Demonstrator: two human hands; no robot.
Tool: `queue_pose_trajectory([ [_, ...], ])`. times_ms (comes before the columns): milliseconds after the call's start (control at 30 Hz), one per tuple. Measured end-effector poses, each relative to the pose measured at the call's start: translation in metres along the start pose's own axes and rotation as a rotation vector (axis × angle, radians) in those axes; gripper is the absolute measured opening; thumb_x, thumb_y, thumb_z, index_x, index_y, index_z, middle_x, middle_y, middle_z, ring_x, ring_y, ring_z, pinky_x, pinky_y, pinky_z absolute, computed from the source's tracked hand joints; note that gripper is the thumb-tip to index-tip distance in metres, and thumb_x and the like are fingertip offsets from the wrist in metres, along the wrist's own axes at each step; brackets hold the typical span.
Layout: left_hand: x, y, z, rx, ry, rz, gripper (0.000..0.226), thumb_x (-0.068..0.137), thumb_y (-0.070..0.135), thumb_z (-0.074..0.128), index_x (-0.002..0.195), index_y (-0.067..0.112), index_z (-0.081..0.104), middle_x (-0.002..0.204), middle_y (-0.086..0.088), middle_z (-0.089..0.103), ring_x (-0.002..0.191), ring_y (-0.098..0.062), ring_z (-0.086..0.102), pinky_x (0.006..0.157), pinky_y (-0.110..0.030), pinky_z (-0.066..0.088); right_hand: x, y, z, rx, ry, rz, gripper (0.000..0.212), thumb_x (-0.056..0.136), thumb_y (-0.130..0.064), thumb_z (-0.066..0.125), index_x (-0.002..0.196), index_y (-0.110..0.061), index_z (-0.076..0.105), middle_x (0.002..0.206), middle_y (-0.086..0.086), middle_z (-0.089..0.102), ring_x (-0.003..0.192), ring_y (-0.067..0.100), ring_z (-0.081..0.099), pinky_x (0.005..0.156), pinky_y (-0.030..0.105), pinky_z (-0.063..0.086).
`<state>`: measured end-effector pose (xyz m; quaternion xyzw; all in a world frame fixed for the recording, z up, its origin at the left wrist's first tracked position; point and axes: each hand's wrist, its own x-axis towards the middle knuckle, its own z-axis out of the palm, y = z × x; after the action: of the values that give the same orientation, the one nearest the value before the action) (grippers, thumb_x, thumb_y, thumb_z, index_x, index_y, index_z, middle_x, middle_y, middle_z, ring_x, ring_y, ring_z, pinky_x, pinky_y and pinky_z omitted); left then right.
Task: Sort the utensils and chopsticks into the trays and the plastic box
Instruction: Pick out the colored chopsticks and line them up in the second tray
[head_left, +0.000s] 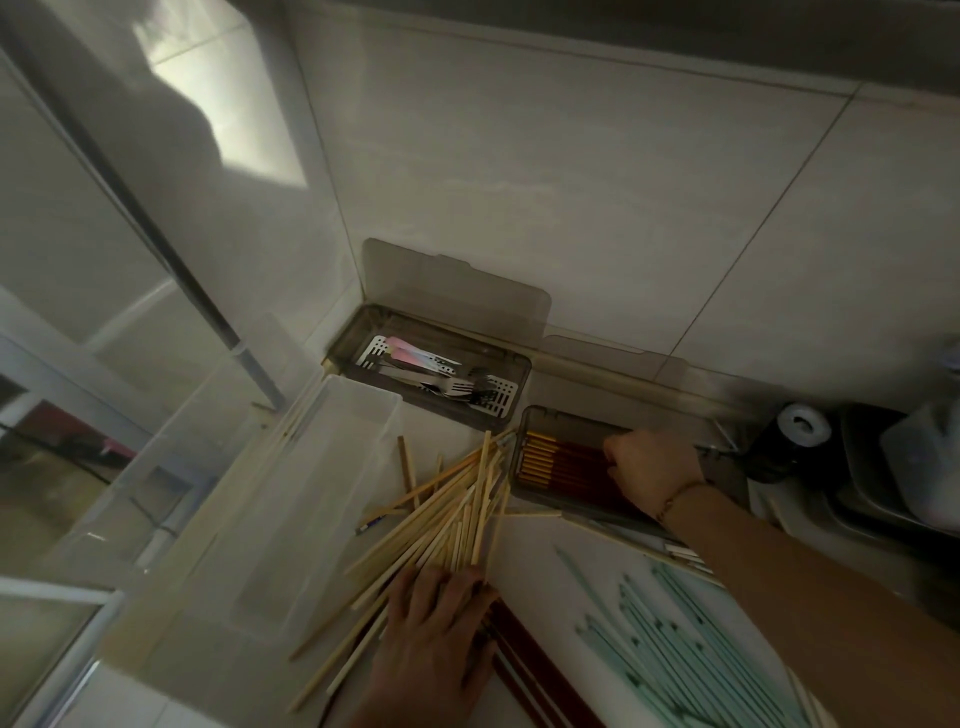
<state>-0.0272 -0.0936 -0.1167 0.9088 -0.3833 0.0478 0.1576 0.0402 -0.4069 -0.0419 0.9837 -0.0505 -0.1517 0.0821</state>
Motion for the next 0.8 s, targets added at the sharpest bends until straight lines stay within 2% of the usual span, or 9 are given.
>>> queue_pose_trajectory([
  [100, 0.000, 0.001, -0.001, -0.009, -0.001, -0.002, 0.048, 0.072, 0.051, 0.062, 0.115, 0.030, 0.063, 0.129, 0.010, 0.050, 0.109, -0.022, 0.046, 0.101, -0.050, 0.030, 0.001, 0.003, 0.002, -0.033, -0.015, -0.023, 0.019, 0.096, -0.033, 0.049, 0.104, -0.020, 0.061, 0.106, 0.004, 0.064, 0.094, 0.024, 0.063, 0.071, 0.030, 0.047],
  [167, 0.000, 0.001, -0.001, -0.013, -0.003, -0.002, 0.047, 0.073, 0.051, 0.062, 0.115, 0.030, 0.063, 0.129, 0.010, 0.051, 0.109, -0.022, 0.046, 0.102, -0.050, 0.030, -0.003, 0.003, -0.001, -0.014, -0.006, -0.017, 0.022, 0.096, -0.038, 0.049, 0.100, -0.020, 0.060, 0.105, 0.003, 0.065, 0.092, 0.023, 0.063, 0.068, 0.029, 0.045],
  [300, -0.001, 0.001, -0.001, -0.037, -0.023, -0.025, 0.044, 0.071, 0.051, 0.062, 0.111, 0.031, 0.063, 0.127, 0.010, 0.053, 0.110, -0.022, 0.048, 0.102, -0.050, 0.030, -0.034, -0.007, -0.012, 0.238, 0.279, 0.096, 0.021, 0.093, -0.045, 0.048, 0.087, -0.029, 0.059, 0.088, -0.007, 0.066, 0.076, 0.017, 0.063, 0.056, 0.025, 0.041],
  [400, 0.000, 0.001, -0.001, -0.068, -0.012, -0.024, 0.038, 0.071, 0.050, 0.063, 0.106, 0.032, 0.061, 0.126, 0.010, 0.053, 0.108, -0.022, 0.050, 0.101, -0.049, 0.031, -0.083, -0.041, -0.010, 0.412, 0.420, 0.008, 0.012, 0.083, -0.043, 0.062, 0.078, -0.032, 0.060, 0.073, -0.012, 0.063, 0.062, 0.008, 0.060, 0.051, 0.022, 0.042],
  [433, 0.000, 0.001, -0.002, -0.070, -0.010, -0.020, 0.037, 0.072, 0.049, 0.063, 0.105, 0.033, 0.060, 0.126, 0.010, 0.053, 0.108, -0.022, 0.049, 0.101, -0.049, 0.031, -0.099, -0.055, -0.004, 0.411, 0.379, -0.026, 0.013, 0.081, -0.046, 0.061, 0.078, -0.033, 0.060, 0.071, -0.013, 0.062, 0.060, 0.005, 0.060, 0.051, 0.020, 0.040],
  [467, 0.000, 0.002, -0.002, -0.069, -0.012, -0.020, 0.037, 0.072, 0.049, 0.062, 0.105, 0.033, 0.059, 0.126, 0.010, 0.053, 0.108, -0.022, 0.049, 0.101, -0.049, 0.031, -0.113, -0.068, 0.005, 0.420, 0.264, -0.048, 0.016, 0.081, -0.050, 0.056, 0.084, -0.035, 0.060, 0.075, -0.015, 0.063, 0.064, 0.002, 0.061, 0.055, 0.019, 0.041],
  [533, 0.000, 0.002, -0.003, -0.060, -0.027, -0.026, 0.037, 0.073, 0.049, 0.061, 0.106, 0.033, 0.058, 0.126, 0.010, 0.052, 0.108, -0.023, 0.049, 0.101, -0.050, 0.031, -0.134, -0.090, 0.028, 0.477, 0.026, -0.034, 0.031, 0.082, -0.058, 0.045, 0.103, -0.037, 0.055, 0.096, -0.017, 0.062, 0.085, 0.004, 0.063, 0.071, 0.022, 0.045],
  [600, 0.001, 0.003, -0.004, -0.051, -0.050, -0.030, 0.037, 0.074, 0.049, 0.060, 0.107, 0.034, 0.058, 0.127, 0.010, 0.051, 0.110, -0.022, 0.049, 0.102, -0.050, 0.031, -0.145, -0.103, 0.046, 0.489, -0.097, 0.001, 0.037, 0.082, -0.059, 0.045, 0.111, -0.036, 0.049, 0.112, -0.015, 0.057, 0.099, 0.011, 0.061, 0.081, 0.026, 0.046],
  [800, 0.000, 0.005, -0.007, -0.049, -0.059, -0.032, 0.036, 0.072, 0.048, 0.061, 0.105, 0.033, 0.060, 0.125, 0.009, 0.053, 0.109, -0.023, 0.050, 0.102, -0.050, 0.029, -0.151, -0.116, 0.054, 0.463, -0.163, 0.068, 0.034, 0.087, -0.054, 0.048, 0.109, -0.029, 0.044, 0.117, -0.010, 0.051, 0.103, 0.018, 0.060, 0.081, 0.028, 0.045],
])
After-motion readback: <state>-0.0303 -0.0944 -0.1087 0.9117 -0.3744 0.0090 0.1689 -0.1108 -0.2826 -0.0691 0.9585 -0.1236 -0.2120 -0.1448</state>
